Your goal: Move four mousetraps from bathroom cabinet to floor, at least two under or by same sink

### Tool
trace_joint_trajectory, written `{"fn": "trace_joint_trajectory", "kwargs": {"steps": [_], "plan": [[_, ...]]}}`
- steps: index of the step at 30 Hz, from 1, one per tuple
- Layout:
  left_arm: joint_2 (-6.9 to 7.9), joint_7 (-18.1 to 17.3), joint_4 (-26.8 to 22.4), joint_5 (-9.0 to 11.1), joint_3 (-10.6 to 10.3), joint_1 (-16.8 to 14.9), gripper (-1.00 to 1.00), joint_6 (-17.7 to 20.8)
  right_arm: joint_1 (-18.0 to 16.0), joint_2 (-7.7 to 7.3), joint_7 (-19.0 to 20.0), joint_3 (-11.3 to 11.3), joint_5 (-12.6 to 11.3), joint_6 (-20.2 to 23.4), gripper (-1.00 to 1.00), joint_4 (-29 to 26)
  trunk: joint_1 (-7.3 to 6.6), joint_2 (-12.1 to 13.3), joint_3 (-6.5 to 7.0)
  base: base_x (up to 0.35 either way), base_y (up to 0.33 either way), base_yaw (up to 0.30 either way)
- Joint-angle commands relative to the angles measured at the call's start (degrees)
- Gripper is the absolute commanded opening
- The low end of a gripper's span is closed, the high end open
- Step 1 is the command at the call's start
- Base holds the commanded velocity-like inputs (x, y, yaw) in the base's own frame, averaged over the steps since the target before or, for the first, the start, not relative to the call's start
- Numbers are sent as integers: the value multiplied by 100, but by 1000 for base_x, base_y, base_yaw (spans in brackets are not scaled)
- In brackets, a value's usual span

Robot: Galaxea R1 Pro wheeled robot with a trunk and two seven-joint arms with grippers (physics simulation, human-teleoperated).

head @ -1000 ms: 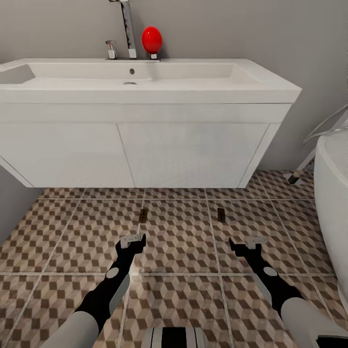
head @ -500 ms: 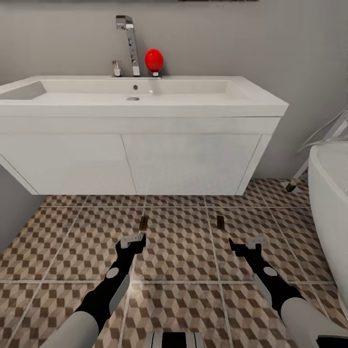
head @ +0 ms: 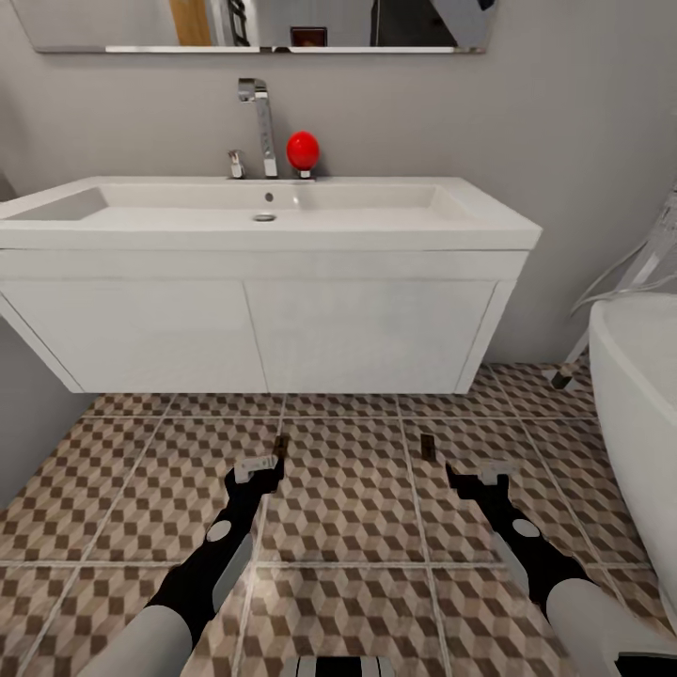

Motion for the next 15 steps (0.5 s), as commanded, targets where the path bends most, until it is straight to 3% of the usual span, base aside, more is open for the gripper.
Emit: {"fn": "trace_joint_trajectory", "kwargs": {"steps": [1, 15], "plan": [[6, 44, 3, 45, -37, -3, 100, -24, -3, -2, 33, -1, -29, -18, 100, 6, -3, 0, 19, 0, 0, 0], [-19, 44, 4, 45, -38, -3, 100, -22, -3, -2, 33, -1, -29, -18, 100, 6, -39, 19, 329, 0, 0, 0]]}}
